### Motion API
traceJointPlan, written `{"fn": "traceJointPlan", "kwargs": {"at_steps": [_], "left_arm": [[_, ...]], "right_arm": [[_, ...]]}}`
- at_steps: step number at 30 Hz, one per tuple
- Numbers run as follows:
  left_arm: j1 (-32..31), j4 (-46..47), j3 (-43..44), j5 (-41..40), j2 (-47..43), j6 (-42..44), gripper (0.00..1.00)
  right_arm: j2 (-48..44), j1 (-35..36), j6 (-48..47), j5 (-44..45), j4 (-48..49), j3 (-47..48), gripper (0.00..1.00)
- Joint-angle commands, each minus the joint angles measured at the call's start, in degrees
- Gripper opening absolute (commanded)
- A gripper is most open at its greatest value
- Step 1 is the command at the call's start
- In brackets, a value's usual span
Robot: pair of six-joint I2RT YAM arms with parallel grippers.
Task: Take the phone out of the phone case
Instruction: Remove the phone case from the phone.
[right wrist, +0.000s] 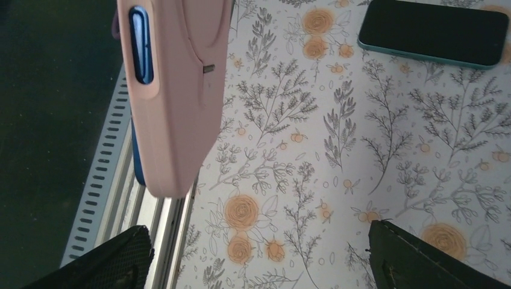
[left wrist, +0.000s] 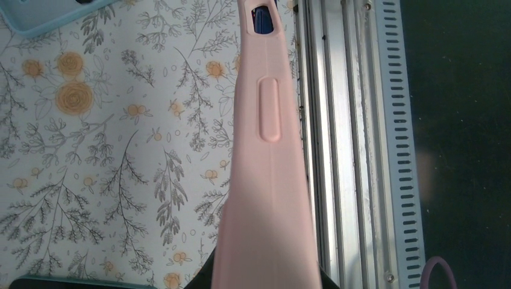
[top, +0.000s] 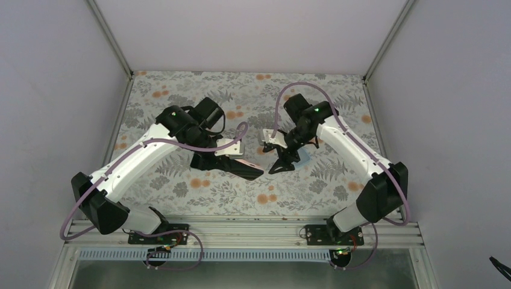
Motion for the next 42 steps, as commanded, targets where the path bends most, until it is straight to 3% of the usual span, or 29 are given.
{"fn": "traceJointPlan", "kwargs": {"at_steps": [1, 14, 31, 37, 42], "left_arm": [[0.5, 2.8, 1.2, 1.7, -0.3, 0.6, 0.02], [0.9, 5.6, 0.0, 0.5, -0.1, -0.5, 0.02], [0.9, 4.2, 0.2, 3.7, -0.4, 0.5, 0.02], [0.9, 4.2, 1.4, 6.8, -0.1, 0.8, 0.02], [0.9, 4.8, 5.2, 14.0, -0.4, -0.2, 0.02]], "right_arm": [[1.4, 0.9, 0.9, -3.6, 0.0, 0.1, 0.88], [2.6, 0.9, 0.9, -4.0, 0.0, 2.0, 0.87], [6.7, -1.8, 1.4, -3.2, 1.1, 7.9, 0.76], [7.3, -1.9, 5.9, -1.5, 6.3, 8.3, 0.73], [6.6, -1.6, 16.2, 3.5, 18.7, 6.9, 0.74]]}}
